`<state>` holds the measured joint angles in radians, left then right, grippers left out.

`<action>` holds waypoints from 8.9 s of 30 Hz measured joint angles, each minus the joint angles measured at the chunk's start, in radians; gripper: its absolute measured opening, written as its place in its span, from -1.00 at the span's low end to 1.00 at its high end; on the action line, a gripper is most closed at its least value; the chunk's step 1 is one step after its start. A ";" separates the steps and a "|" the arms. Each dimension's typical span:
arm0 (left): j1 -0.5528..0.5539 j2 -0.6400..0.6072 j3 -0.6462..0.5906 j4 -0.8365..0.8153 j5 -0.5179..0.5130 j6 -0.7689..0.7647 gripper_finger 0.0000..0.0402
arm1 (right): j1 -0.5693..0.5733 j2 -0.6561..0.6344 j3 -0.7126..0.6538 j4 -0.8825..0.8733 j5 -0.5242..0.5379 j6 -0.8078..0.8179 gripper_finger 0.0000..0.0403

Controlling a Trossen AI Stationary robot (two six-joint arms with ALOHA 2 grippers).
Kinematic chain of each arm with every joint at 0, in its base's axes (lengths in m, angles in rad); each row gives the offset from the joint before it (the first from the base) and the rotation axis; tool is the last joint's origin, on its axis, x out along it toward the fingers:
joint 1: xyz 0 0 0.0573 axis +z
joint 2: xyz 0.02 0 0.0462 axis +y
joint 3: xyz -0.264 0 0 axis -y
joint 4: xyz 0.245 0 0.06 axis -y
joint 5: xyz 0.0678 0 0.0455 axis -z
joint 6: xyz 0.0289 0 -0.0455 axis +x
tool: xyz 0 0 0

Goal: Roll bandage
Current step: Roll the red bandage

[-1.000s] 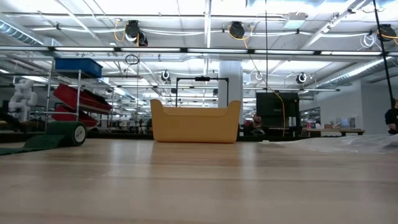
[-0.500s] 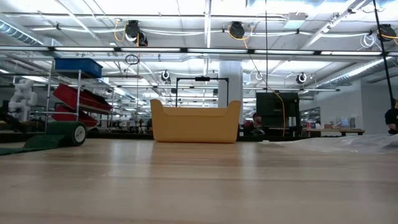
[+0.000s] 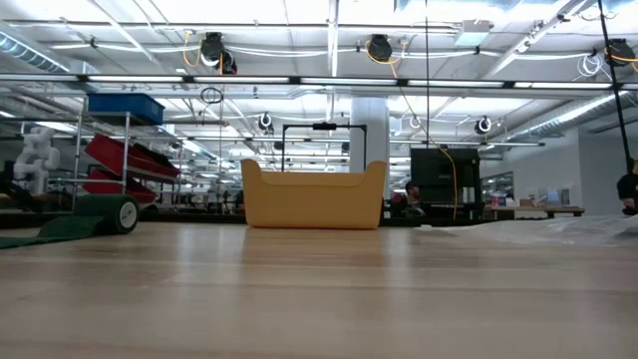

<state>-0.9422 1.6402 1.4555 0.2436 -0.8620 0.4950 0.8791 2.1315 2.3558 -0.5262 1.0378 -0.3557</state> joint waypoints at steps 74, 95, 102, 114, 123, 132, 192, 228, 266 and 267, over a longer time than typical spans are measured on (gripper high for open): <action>-0.081 0.008 0.000 0.019 -0.058 0.032 0.05 | -0.024 0.000 0.000 -0.055 -0.045 0.014 -0.93; -0.016 0.008 0.000 0.019 0.020 0.014 0.05 | -0.024 0.000 0.000 -0.045 -0.039 0.011 -0.93; 0.010 0.008 0.000 0.020 0.020 0.007 0.05 | -0.024 0.000 0.000 -0.045 -0.038 0.011 -0.93; 0.033 0.040 0.000 0.099 0.043 0.012 0.05 | -0.021 0.001 0.000 -0.045 -0.008 0.010 -0.93; 0.045 0.040 0.000 0.100 0.043 0.015 -0.17 | -0.019 0.001 0.000 -0.051 0.037 0.003 -0.93; 0.045 0.040 0.000 0.099 0.044 0.010 -0.41 | -0.021 0.001 0.000 -0.051 0.037 0.003 -0.93; 0.041 0.040 0.000 0.106 0.047 0.009 -0.71 | 0.133 0.001 0.000 -0.418 0.164 0.053 -0.55; 0.005 0.039 0.000 0.197 0.034 0.036 -0.71 | 0.031 0.264 0.000 -0.362 0.192 -1.214 0.06; -0.048 0.039 0.000 0.220 -0.034 0.008 -0.71 | 0.002 0.257 0.001 0.172 0.157 -1.749 -0.02; -0.048 0.039 0.000 0.220 -0.034 0.008 -0.71 | -0.002 0.257 0.002 0.163 0.156 -1.748 -0.02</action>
<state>-0.9905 1.6787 1.4555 0.4637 -0.8963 0.5030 0.8771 2.3882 2.3573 -0.3631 1.1939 -2.1035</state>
